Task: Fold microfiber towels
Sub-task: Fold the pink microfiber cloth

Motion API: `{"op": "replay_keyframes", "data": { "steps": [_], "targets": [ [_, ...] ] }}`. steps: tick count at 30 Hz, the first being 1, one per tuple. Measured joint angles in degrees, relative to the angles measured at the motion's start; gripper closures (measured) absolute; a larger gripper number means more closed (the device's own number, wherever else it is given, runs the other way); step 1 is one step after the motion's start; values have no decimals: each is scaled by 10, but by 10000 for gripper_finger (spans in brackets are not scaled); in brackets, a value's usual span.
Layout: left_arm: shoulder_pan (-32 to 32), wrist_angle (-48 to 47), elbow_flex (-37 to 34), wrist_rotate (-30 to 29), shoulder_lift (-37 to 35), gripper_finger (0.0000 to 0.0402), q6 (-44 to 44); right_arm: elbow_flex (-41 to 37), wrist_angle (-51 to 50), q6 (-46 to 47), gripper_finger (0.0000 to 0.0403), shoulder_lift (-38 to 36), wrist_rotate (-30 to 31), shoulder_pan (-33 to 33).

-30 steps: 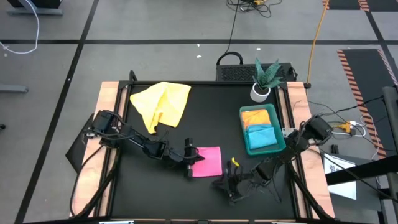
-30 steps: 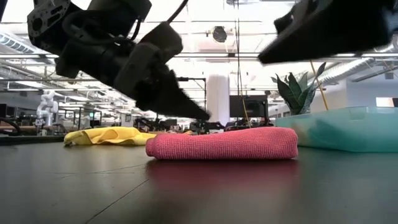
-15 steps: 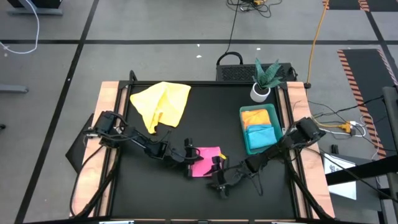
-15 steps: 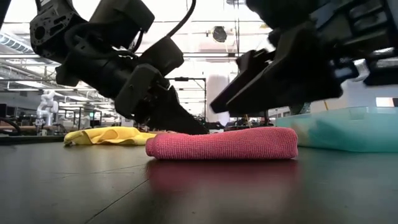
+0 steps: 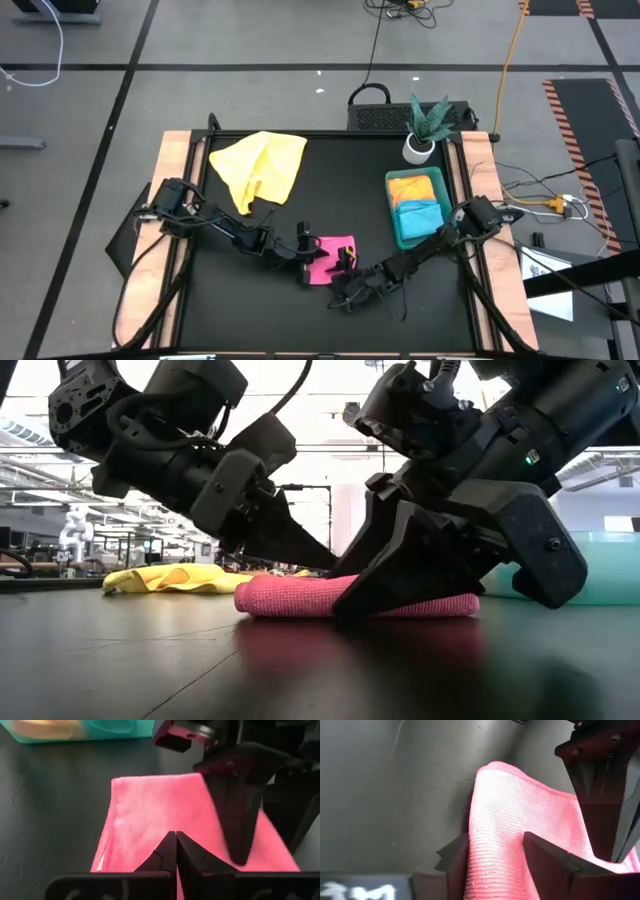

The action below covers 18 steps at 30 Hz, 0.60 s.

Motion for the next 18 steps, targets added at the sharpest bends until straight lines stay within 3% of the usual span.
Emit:
{"op": "replay_keyframes", "data": {
  "steps": [5, 9, 18],
  "targets": [
    [9, -53, 0, 0, 0, 387, 2, 0, 2, 15, 315, 0, -24, 4],
    [11, -48, 0, 19, 0, 393, -3, 0, 18, 31, 385, 0, -125, 4],
    [-10, -62, 0, 47, -2, 387, -13, 0, 9, 152, 379, -47, -176, -4]
  ]
}}
